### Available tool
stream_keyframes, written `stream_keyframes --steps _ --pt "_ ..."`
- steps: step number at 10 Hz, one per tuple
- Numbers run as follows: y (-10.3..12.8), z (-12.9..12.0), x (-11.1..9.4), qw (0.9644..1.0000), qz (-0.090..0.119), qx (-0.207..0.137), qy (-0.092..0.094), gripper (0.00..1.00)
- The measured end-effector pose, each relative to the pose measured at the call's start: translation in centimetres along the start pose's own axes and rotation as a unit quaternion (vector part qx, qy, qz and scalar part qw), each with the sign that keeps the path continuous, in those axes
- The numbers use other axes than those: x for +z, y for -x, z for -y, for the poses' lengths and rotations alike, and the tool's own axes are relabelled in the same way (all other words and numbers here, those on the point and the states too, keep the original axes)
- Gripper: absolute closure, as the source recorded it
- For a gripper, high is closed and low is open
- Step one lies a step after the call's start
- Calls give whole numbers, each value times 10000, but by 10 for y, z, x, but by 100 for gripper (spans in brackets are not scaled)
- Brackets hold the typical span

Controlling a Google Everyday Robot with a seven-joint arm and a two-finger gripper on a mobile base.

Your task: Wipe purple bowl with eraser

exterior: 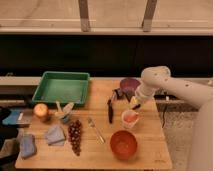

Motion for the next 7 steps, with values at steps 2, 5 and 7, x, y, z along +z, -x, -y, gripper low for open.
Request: stream_keyframes --steps 2,5,7 --pt "8 10 -41 9992 320 52 -243 91" --pt "32 28 -74 9962 673 103 -551 91" --pt "56 40 -73 9946 791 214 -632 91"
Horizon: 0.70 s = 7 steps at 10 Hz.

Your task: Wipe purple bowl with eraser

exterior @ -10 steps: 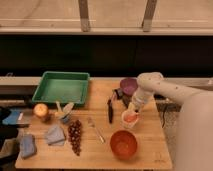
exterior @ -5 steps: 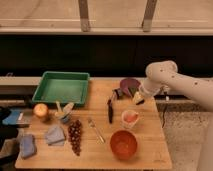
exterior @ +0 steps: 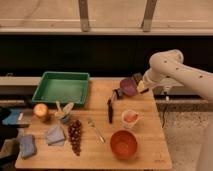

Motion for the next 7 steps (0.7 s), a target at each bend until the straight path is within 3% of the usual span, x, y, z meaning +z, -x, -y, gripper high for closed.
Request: stream_keyframes --steps 1,3,7 --pt "12 3 5 10000 39 44 -14 91" --pt "28 6 11 9995 221 147 144 91" --pt "30 5 11 9994 256 137 183 91"
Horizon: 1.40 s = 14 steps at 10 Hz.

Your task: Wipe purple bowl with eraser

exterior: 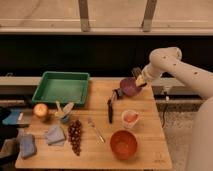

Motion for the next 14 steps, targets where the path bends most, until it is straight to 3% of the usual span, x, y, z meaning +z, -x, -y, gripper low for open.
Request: stream_keyframes --steps 2,4,6,11,14 --pt "-10 2 1 10000 -46 73 -18 91" --pt "-31 21 2 9998 -78 203 -32 91" --pt "-39 28 12 9997 -119 213 51 91" --pt "-14 5 68 9988 -367 52 323 91" --pt "2 7 81 9986 -404 -4 341 91"
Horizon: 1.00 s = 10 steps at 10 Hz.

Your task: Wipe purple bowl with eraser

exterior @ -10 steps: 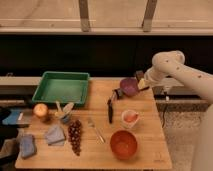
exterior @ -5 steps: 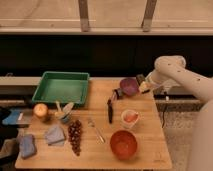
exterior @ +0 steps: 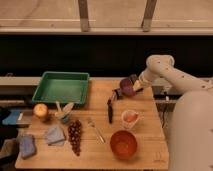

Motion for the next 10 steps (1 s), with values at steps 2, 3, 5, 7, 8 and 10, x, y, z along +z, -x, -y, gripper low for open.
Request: stream_keyframes --steps 2,3,5,7,8,10 --pt "10 2 3 10000 -21 -75 -35 91" --pt "14 -1 4 9999 -31 -129 -40 91" --pt "23 -4 7 9997 -25 -224 -16 91" --pt "33 -16 11 9992 -42 -397 12 91" --pt "36 -20 12 9989 -40 -466 38 91" --pt "35 -28 11 9982 -58 -597 91 91"
